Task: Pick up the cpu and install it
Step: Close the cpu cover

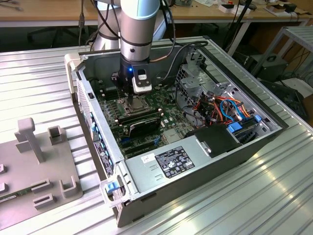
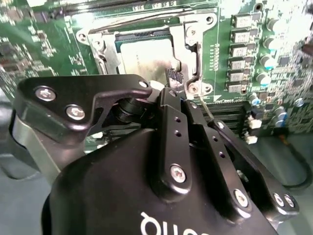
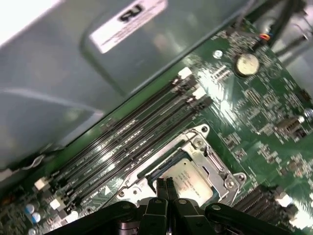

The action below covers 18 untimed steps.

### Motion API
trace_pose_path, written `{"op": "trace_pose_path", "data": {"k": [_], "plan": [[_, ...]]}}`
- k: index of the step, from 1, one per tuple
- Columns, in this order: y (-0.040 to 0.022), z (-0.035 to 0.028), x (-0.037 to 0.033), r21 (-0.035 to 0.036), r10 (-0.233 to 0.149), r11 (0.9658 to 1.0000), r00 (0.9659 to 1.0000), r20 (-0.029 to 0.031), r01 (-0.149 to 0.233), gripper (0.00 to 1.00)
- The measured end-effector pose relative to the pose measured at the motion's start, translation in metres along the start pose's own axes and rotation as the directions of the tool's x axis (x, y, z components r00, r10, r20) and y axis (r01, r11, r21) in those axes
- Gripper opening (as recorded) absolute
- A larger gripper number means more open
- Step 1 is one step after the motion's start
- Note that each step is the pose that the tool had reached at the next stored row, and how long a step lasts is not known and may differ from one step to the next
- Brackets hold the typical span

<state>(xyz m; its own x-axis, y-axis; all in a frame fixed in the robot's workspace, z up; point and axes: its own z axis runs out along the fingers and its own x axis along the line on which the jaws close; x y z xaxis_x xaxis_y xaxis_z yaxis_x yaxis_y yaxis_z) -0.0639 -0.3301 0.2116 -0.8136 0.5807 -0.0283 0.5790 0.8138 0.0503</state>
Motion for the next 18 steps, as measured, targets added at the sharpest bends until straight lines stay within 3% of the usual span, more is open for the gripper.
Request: {"op": "trace_pose_path", "data": {"k": [4, 6, 8, 9, 11, 16, 18], "plan": [[0.0, 0.0009, 0.0, -0.0005, -0.09, 0.996, 0.996, -0.0029, 0.09, 0.11], [0.0, 0.0012, 0.0, 0.0001, -0.127, 0.9919, 0.9919, -0.0036, 0.127, 0.11], [0.0, 0.0015, 0.0, 0.0015, -0.172, 0.985, 0.985, -0.0042, 0.172, 0.11], [0.0, 0.0017, 0.0, 0.0025, -0.202, 0.9794, 0.9794, -0.0046, 0.202, 0.11], [-0.0001, 0.0019, 0.0001, 0.0115, -0.271, 0.9625, 0.9626, -0.0031, 0.271, 0.11], [-0.0001, 0.0018, 0.0001, 0.0454, -0.337, 0.9405, 0.9413, 0.0056, 0.337, 0.11], [-0.0001, 0.0017, 0.0001, 0.0532, -0.36, 0.9317, 0.9328, 0.0071, 0.359, 0.11]]}}
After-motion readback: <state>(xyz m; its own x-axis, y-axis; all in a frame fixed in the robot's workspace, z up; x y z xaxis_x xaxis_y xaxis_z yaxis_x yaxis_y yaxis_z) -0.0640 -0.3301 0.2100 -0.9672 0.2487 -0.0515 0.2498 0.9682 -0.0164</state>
